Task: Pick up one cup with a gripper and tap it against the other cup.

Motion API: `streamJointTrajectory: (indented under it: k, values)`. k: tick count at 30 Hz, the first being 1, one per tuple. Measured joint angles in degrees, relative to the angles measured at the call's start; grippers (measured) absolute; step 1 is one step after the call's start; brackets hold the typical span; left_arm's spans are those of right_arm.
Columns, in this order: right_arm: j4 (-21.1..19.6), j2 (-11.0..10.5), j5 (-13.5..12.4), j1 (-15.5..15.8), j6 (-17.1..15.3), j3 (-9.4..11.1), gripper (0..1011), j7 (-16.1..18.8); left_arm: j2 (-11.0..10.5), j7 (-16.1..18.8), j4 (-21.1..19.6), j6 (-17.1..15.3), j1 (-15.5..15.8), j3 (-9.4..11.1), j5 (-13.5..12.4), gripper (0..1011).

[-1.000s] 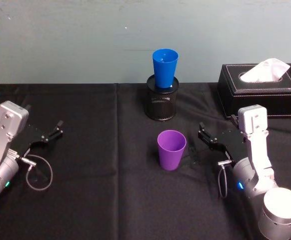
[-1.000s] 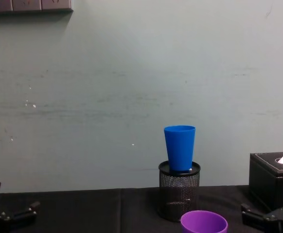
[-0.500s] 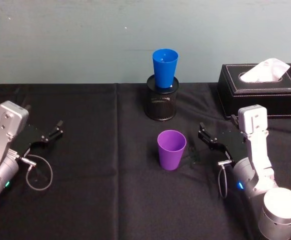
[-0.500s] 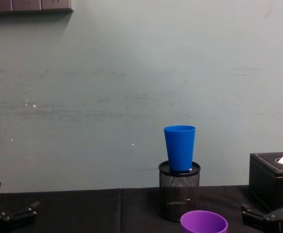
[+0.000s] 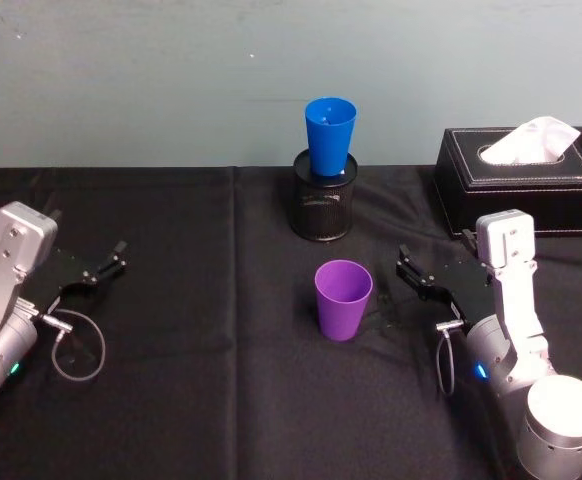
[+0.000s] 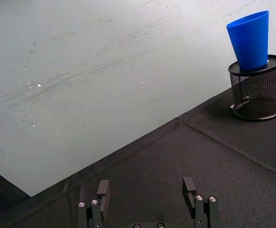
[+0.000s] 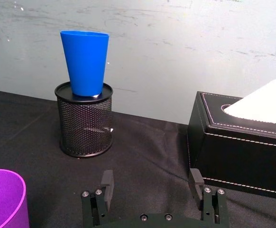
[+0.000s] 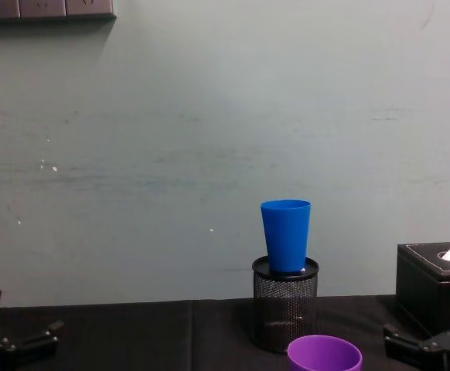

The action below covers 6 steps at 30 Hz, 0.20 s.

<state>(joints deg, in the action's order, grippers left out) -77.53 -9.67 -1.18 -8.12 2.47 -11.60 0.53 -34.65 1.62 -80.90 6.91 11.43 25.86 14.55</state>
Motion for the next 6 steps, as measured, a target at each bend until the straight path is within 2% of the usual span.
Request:
streamJointTrajectory:
  k: [6]
  values:
    - [0.0, 0.0, 0.0, 0.0, 0.0, 0.0, 1004, 0.0, 0.0, 0.0, 0.0, 0.0, 0.0, 0.0, 0.0, 1000]
